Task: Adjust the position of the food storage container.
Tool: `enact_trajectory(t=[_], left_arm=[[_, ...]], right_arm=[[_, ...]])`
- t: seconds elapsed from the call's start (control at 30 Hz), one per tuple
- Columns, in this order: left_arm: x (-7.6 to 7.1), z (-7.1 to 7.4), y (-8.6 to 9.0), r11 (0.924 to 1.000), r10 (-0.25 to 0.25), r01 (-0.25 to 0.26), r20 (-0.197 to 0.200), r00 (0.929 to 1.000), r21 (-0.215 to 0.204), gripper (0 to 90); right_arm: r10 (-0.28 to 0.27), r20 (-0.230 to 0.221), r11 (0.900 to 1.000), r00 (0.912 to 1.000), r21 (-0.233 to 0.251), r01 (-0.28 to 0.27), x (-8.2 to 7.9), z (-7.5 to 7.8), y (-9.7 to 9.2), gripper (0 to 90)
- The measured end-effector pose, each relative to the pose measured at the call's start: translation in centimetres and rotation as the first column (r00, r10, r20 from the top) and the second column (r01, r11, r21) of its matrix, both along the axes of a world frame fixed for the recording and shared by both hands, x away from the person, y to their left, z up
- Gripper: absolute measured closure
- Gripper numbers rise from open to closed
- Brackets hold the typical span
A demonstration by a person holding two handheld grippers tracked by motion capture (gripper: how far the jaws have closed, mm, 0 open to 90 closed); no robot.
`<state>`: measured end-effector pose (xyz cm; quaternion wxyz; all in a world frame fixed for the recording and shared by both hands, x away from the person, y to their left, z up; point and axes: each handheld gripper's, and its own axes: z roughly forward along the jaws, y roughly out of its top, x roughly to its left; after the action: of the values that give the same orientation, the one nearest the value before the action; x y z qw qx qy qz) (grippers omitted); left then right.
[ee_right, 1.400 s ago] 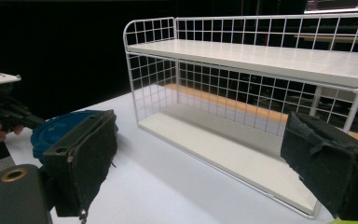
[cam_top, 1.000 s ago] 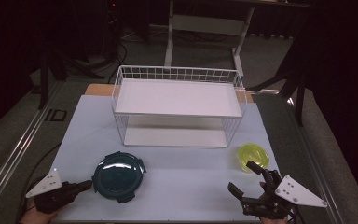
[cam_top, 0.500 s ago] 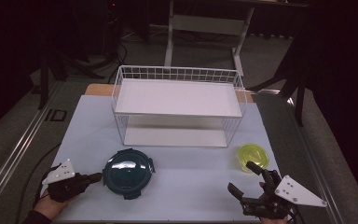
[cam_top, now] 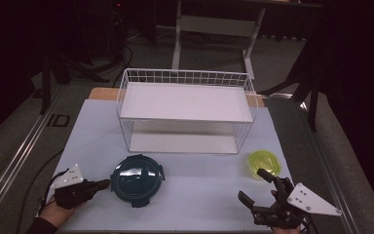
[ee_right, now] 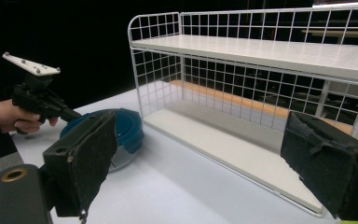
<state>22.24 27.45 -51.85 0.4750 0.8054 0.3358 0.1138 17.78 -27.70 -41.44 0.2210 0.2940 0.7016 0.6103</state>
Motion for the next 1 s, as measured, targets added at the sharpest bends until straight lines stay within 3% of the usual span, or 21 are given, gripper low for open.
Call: enact_trajectory(t=[0.63, 1.0], left_arm=[[2.6, 0.1, -4.6, 0.998, -0.061, 0.061, -0.02, 0.9979, -0.013, 89.6], [3.1, -0.1, -4.8, 0.9982, -0.057, 0.056, -0.037, 0.9977, -0.019, 89.6]], right_arm=[[0.009, -0.006, 1.0, 0.9999, 0.0, -0.009, 0.1, -0.1, -0.1, 10.2], [0.005, -0.011, 1.0, 0.9999, 0.003, -0.005, 0.2, -0.2, -0.3, 10.1]])
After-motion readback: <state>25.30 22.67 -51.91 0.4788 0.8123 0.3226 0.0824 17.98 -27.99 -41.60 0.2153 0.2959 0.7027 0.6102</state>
